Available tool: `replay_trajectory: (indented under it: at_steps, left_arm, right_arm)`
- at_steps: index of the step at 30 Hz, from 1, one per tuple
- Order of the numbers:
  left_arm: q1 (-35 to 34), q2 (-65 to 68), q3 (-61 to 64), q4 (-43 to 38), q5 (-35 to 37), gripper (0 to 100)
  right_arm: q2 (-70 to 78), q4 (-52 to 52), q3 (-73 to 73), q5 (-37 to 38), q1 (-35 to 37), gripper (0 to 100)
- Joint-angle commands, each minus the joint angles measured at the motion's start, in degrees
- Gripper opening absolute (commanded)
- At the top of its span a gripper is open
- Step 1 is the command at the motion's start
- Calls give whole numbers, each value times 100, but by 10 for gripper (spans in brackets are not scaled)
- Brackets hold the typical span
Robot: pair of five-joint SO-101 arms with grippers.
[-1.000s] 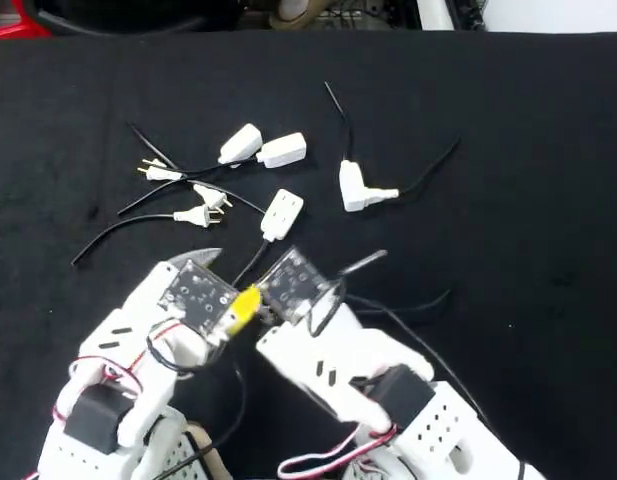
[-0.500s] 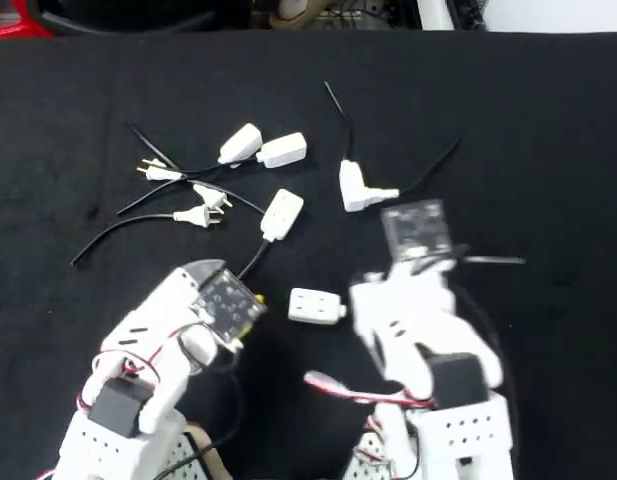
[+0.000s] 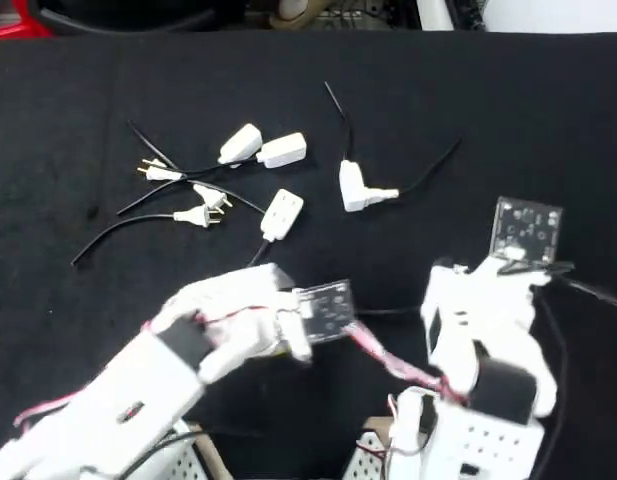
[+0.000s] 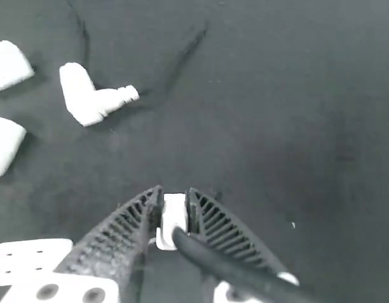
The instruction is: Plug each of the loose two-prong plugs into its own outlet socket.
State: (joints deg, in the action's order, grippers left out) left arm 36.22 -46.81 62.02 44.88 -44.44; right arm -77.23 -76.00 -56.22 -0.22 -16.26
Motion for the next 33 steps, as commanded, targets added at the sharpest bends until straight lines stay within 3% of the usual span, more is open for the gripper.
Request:
replay_trajectory:
  at_steps: [1, 9, 14, 20, 27, 33]
  left_arm:
    - [180, 1371, -998, -114, -396, 258]
    - [347, 2453, -1842, -255, -1169, 258]
    - [101, 3464, -1912, -976, -1178, 258]
    - [4, 4695, -2686, -862, -1134, 253]
    - [-84, 5090, -3134, -791, 352, 252]
    - [-75, 4967, -3284, -141, 818, 209]
  right_arm:
    - [980, 0, 470, 105, -352, 11]
    - [1780, -35, 848, 255, -360, 11]
    - [1657, -44, 831, 255, -360, 11]
    - [1648, -44, 848, 255, -325, 11]
    - [1648, -26, 857, 255, -352, 11]
    - [1648, -35, 857, 255, -325, 11]
